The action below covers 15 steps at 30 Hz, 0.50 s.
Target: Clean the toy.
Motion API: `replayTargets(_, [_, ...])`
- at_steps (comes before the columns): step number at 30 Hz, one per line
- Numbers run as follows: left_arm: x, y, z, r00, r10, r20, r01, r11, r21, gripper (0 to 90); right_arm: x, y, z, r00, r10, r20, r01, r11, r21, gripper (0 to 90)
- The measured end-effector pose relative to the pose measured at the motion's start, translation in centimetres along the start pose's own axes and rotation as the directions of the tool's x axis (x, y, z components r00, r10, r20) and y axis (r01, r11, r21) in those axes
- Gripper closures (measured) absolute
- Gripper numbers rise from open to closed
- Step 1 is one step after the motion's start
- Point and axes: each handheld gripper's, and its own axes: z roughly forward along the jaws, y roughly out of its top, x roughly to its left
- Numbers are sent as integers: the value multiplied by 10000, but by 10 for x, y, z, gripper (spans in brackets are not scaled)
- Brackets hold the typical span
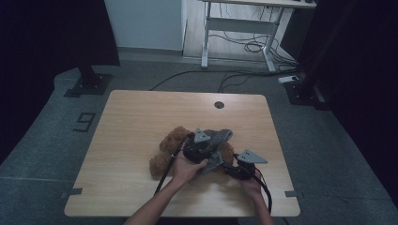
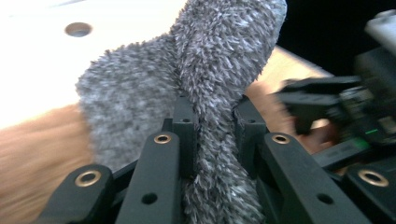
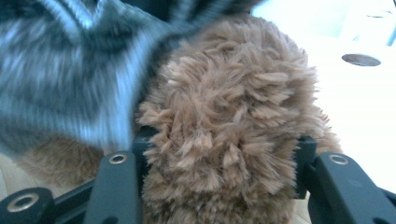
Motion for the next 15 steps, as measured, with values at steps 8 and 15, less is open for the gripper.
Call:
replayTargets(8, [45,-12,-54,9950,-544,-838,471,9951,-870,747,0,0,1,10000,77,-52,-77,10000,-47,463])
replayTargets(15, [83,-34,-77,9825,-1641,-877,1523,9801,-1276,746,2,0,2,10000,19,-56,-20,10000,-96,462])
